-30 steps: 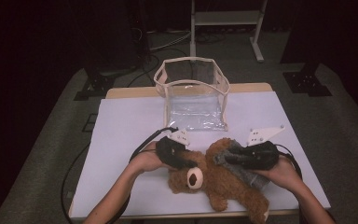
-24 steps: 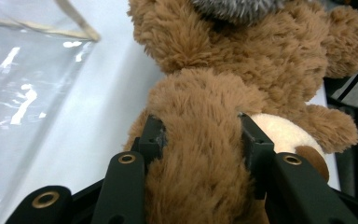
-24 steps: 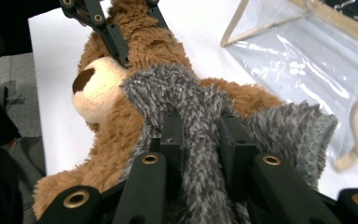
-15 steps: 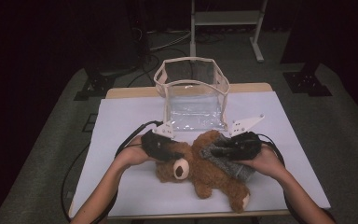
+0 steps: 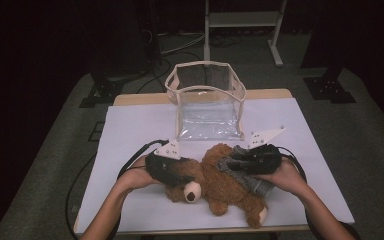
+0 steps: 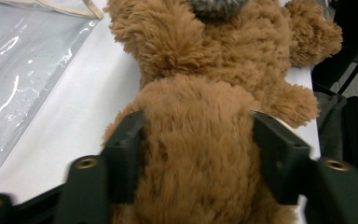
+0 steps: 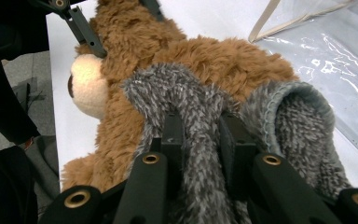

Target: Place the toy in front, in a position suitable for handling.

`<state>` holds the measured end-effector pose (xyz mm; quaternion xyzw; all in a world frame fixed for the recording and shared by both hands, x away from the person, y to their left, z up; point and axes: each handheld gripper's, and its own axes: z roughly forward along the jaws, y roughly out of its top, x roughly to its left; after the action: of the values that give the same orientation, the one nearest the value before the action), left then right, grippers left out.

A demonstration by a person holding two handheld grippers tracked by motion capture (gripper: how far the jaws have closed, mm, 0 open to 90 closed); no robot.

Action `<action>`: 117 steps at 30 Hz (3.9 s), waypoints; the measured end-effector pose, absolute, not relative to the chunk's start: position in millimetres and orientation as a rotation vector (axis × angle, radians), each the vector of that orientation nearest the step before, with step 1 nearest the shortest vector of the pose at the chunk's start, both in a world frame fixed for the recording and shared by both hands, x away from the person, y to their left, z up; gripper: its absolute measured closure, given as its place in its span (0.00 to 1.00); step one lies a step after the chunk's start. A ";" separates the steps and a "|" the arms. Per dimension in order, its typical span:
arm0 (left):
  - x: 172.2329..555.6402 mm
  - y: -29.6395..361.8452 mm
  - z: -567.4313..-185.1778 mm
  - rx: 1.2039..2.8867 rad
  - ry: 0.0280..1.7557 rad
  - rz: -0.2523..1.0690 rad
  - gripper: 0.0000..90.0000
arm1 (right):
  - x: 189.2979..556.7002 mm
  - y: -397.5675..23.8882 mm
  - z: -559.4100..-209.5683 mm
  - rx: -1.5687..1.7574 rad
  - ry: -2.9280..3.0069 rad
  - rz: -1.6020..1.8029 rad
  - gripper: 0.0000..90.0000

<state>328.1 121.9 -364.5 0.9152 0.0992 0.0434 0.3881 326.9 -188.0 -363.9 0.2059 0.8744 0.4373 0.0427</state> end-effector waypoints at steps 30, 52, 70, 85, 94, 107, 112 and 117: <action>318.0 102.0 -342.3 2.384 0.136 0.109 0.37 | 318.0 -193.5 -367.6 0.608 2.740 1.317 0.82; 346.6 41.2 -351.6 2.427 0.032 0.002 0.77 | 306.4 -197.1 -370.2 0.591 2.695 1.339 0.82; 368.2 34.3 -315.7 2.327 -0.062 0.282 0.80 | 342.2 -209.1 -325.5 0.626 2.610 1.308 0.82; 338.8 72.9 -352.8 2.310 -0.019 0.217 0.72 | 345.8 -177.7 -337.1 0.531 2.700 1.227 0.81; 326.7 86.7 -355.6 2.279 -0.015 0.228 0.72 | 339.4 -201.2 -350.6 0.590 2.725 1.251 0.82; 318.3 81.5 -354.1 2.301 -0.049 0.255 0.71 | 332.3 -213.0 -326.6 0.567 2.653 1.275 0.82; 316.5 82.2 -353.3 2.304 -0.059 0.261 0.71 | 337.2 -182.0 -326.9 0.469 2.695 1.251 0.81; 317.2 85.2 -353.1 2.302 -0.054 0.259 0.71 | 339.3 -184.6 -341.2 0.499 2.724 1.241 0.82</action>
<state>317.2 85.2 -353.1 0.9102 -0.0215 0.1024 0.4008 339.3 -184.6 -341.2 0.1643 0.8964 0.4083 0.0536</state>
